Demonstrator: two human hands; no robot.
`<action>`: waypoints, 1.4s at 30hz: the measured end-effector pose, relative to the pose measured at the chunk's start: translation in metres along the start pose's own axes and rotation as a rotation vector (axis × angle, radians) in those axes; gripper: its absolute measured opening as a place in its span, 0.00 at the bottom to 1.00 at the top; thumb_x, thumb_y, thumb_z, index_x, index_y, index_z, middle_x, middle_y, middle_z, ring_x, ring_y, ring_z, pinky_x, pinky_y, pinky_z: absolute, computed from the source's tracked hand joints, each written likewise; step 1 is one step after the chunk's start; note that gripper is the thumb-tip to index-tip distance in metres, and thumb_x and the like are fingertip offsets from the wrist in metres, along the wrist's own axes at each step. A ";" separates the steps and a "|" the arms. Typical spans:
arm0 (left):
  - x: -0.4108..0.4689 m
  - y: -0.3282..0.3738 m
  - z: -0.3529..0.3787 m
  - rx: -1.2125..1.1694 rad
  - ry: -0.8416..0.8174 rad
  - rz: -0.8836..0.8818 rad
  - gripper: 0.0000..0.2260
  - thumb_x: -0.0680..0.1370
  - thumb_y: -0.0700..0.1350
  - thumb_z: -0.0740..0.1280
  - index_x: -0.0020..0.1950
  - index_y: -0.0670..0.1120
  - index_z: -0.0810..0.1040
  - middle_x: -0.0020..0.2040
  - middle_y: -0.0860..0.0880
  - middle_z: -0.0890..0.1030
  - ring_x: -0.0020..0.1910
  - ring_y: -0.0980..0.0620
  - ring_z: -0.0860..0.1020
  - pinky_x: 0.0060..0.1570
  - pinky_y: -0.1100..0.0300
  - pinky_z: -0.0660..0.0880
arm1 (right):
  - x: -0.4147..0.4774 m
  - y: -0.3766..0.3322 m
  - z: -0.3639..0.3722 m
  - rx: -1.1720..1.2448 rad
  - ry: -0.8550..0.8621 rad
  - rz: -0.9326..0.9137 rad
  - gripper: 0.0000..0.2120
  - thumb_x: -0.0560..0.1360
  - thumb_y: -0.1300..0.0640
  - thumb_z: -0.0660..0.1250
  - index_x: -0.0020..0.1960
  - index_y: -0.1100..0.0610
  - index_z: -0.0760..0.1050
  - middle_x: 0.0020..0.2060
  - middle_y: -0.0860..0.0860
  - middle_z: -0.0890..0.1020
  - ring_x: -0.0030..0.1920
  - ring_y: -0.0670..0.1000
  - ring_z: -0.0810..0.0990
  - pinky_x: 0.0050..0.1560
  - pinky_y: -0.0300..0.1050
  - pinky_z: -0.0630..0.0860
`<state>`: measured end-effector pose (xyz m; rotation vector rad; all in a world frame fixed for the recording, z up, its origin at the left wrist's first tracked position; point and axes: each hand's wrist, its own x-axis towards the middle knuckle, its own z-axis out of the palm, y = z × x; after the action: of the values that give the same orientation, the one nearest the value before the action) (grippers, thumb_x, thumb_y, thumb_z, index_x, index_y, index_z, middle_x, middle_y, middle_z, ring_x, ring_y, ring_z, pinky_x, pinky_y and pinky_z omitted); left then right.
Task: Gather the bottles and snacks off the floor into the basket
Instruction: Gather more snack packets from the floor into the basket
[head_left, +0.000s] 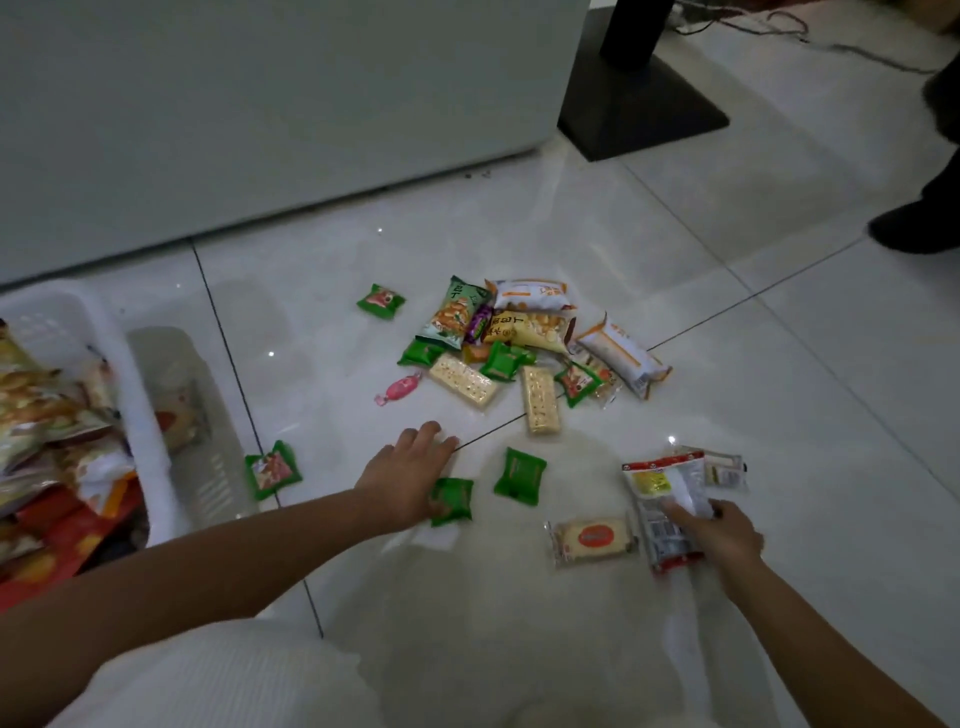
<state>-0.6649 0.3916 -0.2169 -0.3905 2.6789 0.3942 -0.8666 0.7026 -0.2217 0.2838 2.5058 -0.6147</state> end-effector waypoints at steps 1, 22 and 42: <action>-0.003 0.001 0.003 0.000 -0.013 -0.015 0.37 0.72 0.58 0.69 0.75 0.49 0.55 0.74 0.44 0.55 0.69 0.44 0.61 0.62 0.49 0.70 | 0.006 -0.004 0.000 -0.002 -0.035 -0.022 0.34 0.63 0.39 0.75 0.62 0.58 0.76 0.58 0.60 0.80 0.60 0.63 0.75 0.62 0.55 0.71; 0.007 0.058 0.024 -0.139 0.337 -0.016 0.24 0.75 0.49 0.66 0.69 0.47 0.66 0.59 0.42 0.70 0.55 0.43 0.72 0.43 0.53 0.76 | -0.007 -0.034 0.041 0.367 -0.129 -0.037 0.30 0.65 0.48 0.77 0.59 0.60 0.69 0.49 0.53 0.77 0.46 0.52 0.76 0.47 0.44 0.72; -0.003 0.054 -0.004 -0.025 0.067 -0.017 0.19 0.76 0.46 0.60 0.66 0.46 0.64 0.59 0.42 0.69 0.54 0.43 0.72 0.41 0.53 0.72 | -0.046 -0.060 0.013 0.036 -0.127 -0.242 0.31 0.66 0.37 0.72 0.57 0.59 0.72 0.51 0.56 0.82 0.48 0.55 0.81 0.52 0.51 0.78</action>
<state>-0.6813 0.4405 -0.2004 -0.4408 2.7362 0.4163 -0.8413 0.6401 -0.1844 -0.0469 2.4259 -0.7489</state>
